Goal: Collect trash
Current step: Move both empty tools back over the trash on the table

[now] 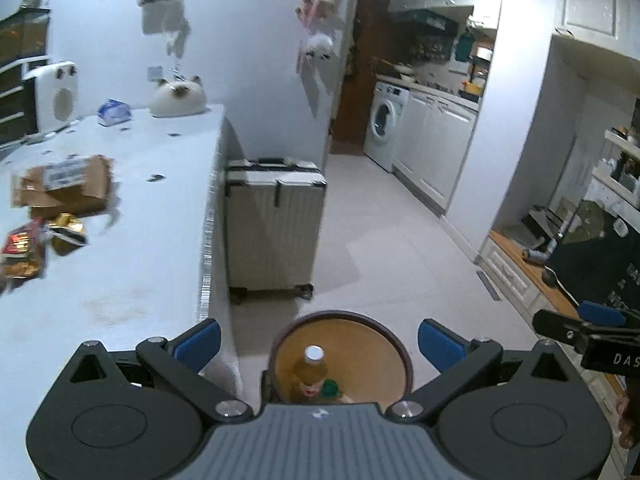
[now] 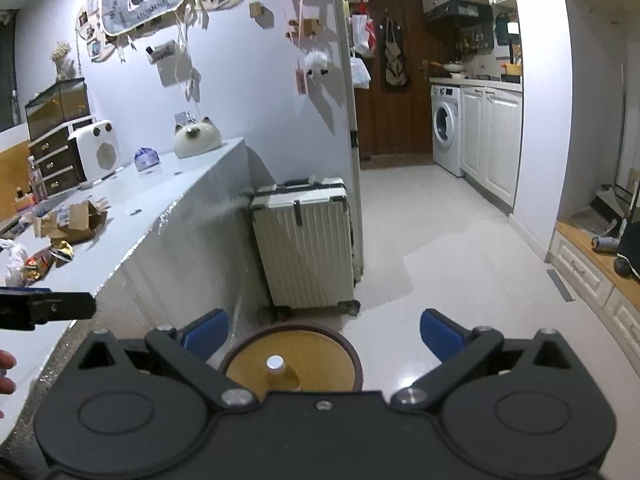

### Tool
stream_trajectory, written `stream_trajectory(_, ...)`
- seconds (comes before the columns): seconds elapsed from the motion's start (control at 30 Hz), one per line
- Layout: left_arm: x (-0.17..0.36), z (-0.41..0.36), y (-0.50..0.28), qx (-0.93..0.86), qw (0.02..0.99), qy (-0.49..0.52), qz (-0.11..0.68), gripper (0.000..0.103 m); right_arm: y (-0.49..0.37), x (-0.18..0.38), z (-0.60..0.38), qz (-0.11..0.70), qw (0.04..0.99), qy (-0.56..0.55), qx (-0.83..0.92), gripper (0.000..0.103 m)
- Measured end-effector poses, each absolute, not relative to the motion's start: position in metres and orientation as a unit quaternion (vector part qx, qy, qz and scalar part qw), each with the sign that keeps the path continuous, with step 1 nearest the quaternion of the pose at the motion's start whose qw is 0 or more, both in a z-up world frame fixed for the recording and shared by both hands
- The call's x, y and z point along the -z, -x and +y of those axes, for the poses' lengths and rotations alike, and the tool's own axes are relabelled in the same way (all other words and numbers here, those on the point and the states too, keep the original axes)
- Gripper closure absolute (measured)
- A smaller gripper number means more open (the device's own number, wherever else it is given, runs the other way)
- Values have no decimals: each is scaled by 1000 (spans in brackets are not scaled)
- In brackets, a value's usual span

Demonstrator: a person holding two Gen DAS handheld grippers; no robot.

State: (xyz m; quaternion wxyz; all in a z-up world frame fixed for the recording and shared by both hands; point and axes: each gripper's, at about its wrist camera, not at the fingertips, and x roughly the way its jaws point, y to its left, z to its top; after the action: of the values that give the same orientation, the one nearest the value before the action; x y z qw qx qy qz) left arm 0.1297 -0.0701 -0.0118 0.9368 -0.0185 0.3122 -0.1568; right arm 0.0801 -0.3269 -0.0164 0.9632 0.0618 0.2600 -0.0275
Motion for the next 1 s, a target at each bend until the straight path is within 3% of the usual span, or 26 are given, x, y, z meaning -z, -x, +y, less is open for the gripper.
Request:
stream_trajectory(0.63, 15, 66, -54, 13, 955, 72, 287, 0, -89, 13, -239, 241, 965, -53, -94, 0)
stream_trajectory(1.0, 14, 146, -58, -22, 960, 101, 260, 0, -111, 10, -150, 218, 963, -23, -154, 0)
